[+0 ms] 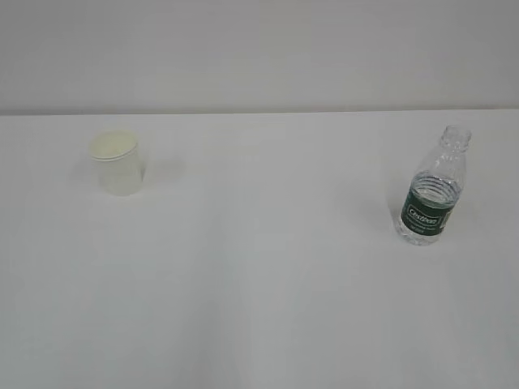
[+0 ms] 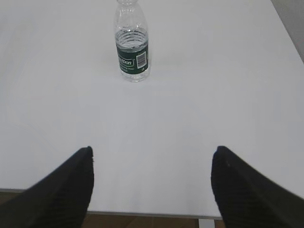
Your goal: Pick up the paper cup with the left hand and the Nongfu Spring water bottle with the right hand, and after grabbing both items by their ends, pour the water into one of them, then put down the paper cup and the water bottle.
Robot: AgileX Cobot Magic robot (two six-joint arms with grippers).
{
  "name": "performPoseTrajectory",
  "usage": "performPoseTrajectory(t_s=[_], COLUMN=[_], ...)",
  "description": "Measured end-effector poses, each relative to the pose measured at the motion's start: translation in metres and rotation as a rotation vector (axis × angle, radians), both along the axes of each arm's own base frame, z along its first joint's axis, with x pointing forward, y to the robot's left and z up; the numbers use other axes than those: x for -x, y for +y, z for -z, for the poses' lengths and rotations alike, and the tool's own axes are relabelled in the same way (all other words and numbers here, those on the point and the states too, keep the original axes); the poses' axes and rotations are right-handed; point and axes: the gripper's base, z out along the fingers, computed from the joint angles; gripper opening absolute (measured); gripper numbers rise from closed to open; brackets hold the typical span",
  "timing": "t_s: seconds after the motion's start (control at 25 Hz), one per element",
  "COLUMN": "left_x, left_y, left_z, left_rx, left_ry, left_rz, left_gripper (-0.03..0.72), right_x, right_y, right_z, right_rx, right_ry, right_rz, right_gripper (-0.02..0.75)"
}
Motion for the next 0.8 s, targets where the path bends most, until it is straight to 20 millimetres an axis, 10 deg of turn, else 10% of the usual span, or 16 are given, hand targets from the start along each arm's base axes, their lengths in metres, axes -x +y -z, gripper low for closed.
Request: performPoseTrajectory(t_s=[0.8], left_x=[0.0], left_y=[0.0], left_z=[0.0], left_rx=[0.0], left_ry=[0.0], left_rz=[0.0], left_gripper=[0.557], right_x=[0.0], right_y=[0.0], right_z=[0.0], right_rx=[0.0], right_ry=[0.0], right_rz=[0.0], right_gripper=[0.574])
